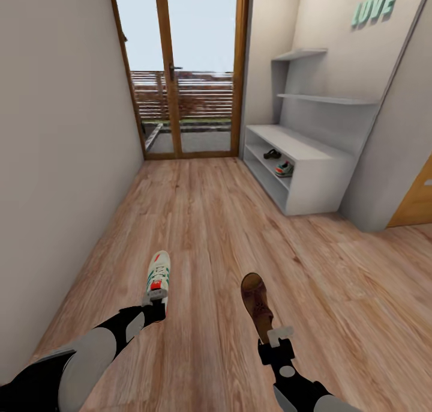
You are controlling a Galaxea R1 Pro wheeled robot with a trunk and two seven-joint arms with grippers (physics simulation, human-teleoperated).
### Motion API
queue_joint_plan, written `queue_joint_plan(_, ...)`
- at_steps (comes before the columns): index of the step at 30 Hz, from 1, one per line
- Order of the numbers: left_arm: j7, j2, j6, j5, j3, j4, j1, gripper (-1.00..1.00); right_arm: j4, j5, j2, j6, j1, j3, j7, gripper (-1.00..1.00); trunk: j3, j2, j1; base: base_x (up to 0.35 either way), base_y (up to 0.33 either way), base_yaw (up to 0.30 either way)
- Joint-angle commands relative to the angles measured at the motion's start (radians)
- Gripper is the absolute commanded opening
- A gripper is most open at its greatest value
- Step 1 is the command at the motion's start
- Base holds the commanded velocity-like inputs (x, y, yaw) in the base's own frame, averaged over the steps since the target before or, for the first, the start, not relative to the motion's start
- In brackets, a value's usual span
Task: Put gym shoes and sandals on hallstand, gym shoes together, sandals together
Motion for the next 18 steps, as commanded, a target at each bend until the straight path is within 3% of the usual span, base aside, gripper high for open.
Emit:
queue_joint_plan(1,-0.003,0.000,0.007,-0.006,0.007,-0.003,0.000,-1.00,0.000,-0.009,0.000,-0.004,-0.001,0.008,-0.003,-1.00,-0.001,0.000,0.000,0.350,0.100,0.000)
queue_joint_plan(18,-0.003,0.000,0.007,-0.004,0.006,-0.004,0.000,-1.00,-0.003,-0.009,0.000,-0.011,-0.001,0.009,0.006,-1.00,-0.001,0.000,0.000,0.350,0.100,0.000)
